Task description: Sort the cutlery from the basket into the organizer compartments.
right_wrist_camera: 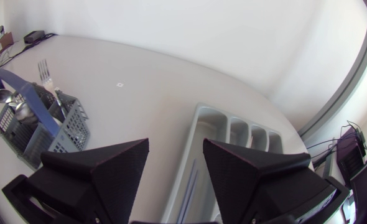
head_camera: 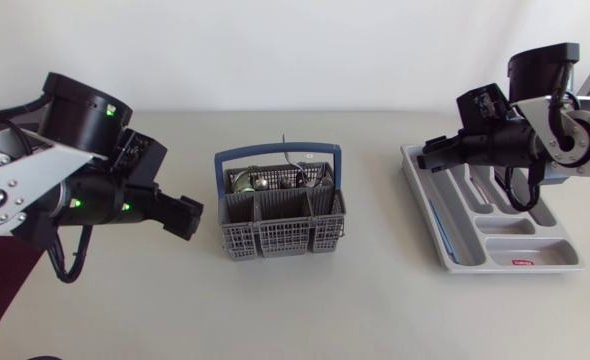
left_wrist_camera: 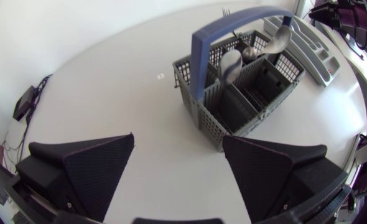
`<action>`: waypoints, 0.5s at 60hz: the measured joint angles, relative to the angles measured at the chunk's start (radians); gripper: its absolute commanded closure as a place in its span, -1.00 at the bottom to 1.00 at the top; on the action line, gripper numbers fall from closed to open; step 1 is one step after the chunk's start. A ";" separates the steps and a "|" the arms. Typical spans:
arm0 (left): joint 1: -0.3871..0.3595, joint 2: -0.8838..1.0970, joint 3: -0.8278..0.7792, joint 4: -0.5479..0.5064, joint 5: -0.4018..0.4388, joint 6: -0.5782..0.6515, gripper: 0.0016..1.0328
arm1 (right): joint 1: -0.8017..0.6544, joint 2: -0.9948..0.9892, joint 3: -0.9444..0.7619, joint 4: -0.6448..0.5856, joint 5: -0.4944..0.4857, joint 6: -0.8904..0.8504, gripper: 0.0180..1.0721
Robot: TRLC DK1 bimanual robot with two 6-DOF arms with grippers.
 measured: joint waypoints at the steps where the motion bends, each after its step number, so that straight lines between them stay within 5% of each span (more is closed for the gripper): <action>1: 0.003 0.000 -0.005 0.002 0.011 0.002 -0.90 | 0.009 0.000 0.000 0.000 0.000 0.003 -0.23; 15: 0.038 0.000 -0.072 0.050 0.109 0.013 -0.90 | 0.105 0.028 0.003 -0.018 -0.008 0.046 -0.23; 30: 0.032 -0.021 -0.121 0.125 0.122 0.017 -0.86 | 0.168 0.049 0.012 -0.027 -0.011 0.080 -0.23</action>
